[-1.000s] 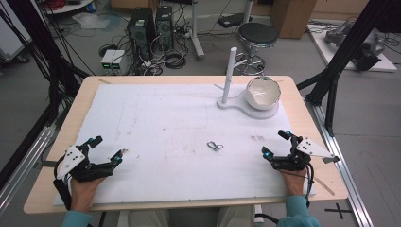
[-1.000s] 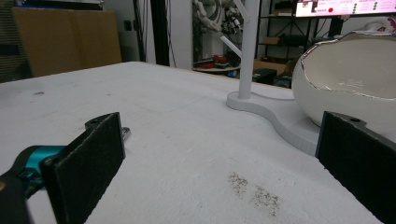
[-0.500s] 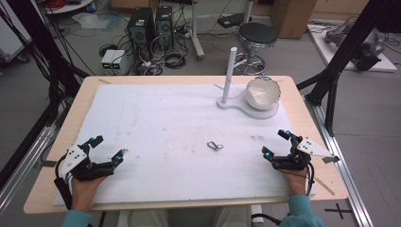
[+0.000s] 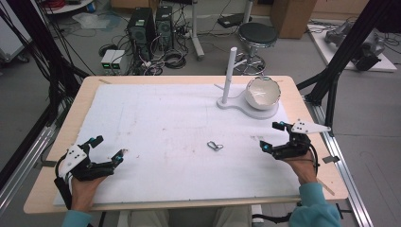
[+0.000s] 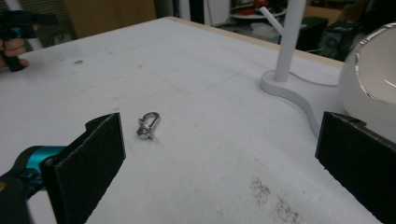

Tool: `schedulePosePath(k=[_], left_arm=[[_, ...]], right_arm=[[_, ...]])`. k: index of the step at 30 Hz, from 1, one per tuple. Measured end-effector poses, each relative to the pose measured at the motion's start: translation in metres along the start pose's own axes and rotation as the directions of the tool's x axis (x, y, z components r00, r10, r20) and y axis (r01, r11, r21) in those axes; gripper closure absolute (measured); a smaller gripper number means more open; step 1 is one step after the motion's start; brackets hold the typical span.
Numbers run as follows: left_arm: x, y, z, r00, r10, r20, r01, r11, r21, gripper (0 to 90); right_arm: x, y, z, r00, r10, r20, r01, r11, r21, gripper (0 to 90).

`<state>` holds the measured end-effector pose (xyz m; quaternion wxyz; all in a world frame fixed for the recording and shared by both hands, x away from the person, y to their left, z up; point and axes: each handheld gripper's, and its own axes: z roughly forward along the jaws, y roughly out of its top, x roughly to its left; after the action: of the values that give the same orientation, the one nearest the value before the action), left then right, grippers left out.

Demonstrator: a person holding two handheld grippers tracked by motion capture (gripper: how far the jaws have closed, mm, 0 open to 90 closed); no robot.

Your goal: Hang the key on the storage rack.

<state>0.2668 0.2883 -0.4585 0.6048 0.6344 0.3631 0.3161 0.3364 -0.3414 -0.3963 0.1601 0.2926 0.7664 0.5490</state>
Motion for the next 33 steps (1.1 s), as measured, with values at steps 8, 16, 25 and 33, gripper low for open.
schedulePosePath(k=[8,16,25,33], left_arm=[[-0.001,0.000,0.000,1.0000,0.004,0.000,-0.004,1.0000,0.001,5.6],[0.000,0.000,0.000,1.0000,0.004,0.002,-0.004,1.0000,0.001,5.6],[-0.001,0.000,0.000,1.0000,0.009,0.002,-0.009,1.0000,0.004,5.6],[-0.001,0.000,0.000,0.9999,0.011,0.004,-0.011,0.9999,0.004,5.6]], right_arm=[[-0.003,0.042,0.018,0.9939,-0.059,-0.093,0.068,0.993,0.094,0.7],[0.002,0.067,0.047,0.9750,-0.112,-0.192,0.156,0.959,0.235,0.6],[0.016,0.078,0.079,0.9364,-0.170,-0.307,0.276,0.897,0.346,0.7],[0.022,0.074,0.098,0.9071,-0.196,-0.373,0.347,0.849,0.399,4.4]])
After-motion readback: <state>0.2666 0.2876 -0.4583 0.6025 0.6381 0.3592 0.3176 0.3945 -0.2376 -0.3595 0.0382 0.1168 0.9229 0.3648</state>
